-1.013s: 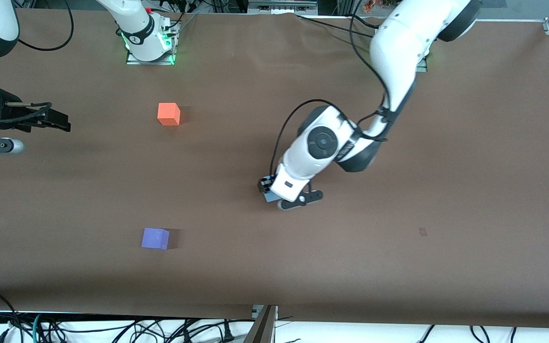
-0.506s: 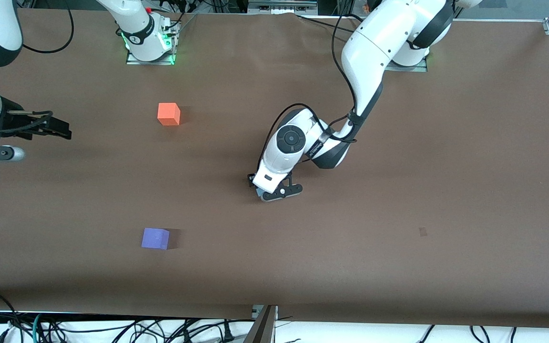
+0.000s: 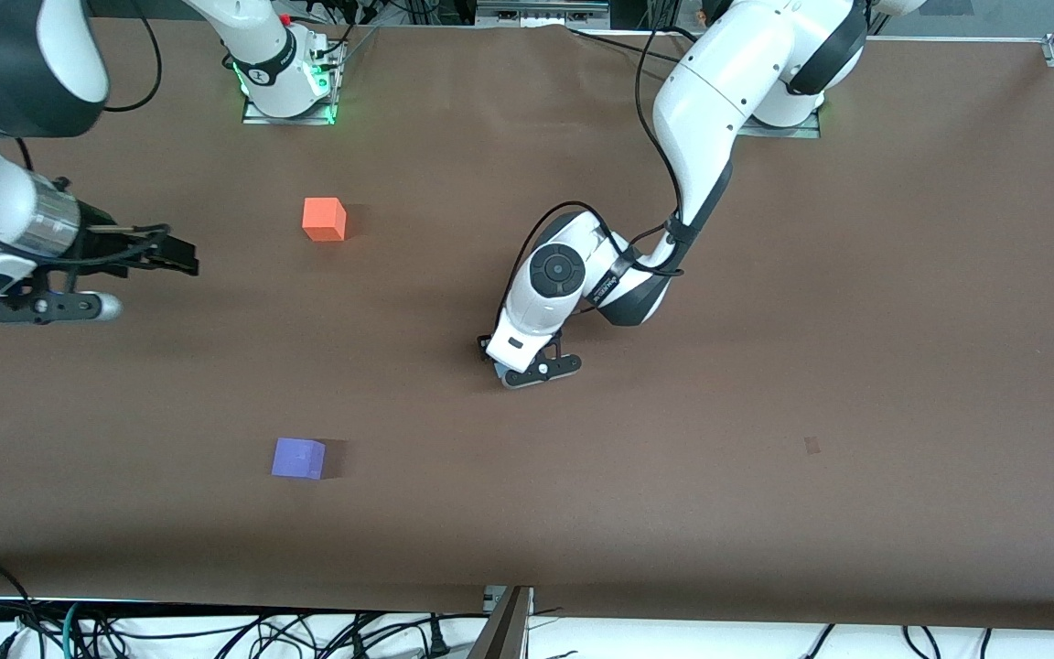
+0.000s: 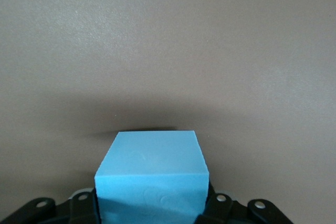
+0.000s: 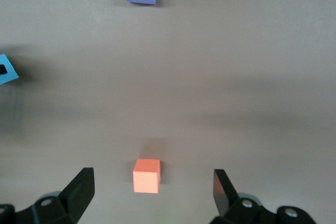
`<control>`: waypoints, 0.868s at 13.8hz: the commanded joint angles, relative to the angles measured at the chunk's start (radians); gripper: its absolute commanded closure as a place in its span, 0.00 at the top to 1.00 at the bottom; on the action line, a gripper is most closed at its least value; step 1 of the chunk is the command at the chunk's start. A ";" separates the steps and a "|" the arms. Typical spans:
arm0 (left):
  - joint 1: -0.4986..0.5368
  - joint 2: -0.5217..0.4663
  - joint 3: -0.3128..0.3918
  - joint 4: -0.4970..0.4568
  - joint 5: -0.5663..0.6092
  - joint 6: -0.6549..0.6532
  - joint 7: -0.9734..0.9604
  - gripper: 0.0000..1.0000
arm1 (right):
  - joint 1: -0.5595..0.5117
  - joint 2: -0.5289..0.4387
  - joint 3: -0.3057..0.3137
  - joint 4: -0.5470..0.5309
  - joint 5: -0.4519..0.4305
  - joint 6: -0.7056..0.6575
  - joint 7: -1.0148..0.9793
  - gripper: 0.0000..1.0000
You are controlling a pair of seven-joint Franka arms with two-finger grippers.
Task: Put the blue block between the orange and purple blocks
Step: 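Set down the cube with the left gripper while the right gripper approaches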
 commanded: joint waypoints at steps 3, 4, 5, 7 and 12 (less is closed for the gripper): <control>-0.028 0.023 0.020 0.032 0.052 -0.024 -0.007 1.00 | 0.049 0.055 -0.002 0.016 0.012 0.032 0.033 1.00; -0.028 0.012 0.020 0.035 0.050 -0.027 -0.007 1.00 | 0.063 0.063 -0.002 0.018 0.012 0.041 0.034 1.00; -0.021 0.000 0.020 0.040 0.049 -0.053 -0.007 1.00 | 0.080 0.072 -0.002 0.018 0.010 0.060 0.034 1.00; -0.004 -0.030 0.008 0.047 0.046 -0.126 -0.010 1.00 | 0.114 0.092 -0.002 0.019 0.010 0.102 0.089 1.00; 0.027 -0.164 0.017 0.030 -0.042 -0.186 -0.007 1.00 | 0.200 0.185 -0.002 0.070 0.010 0.212 0.155 1.00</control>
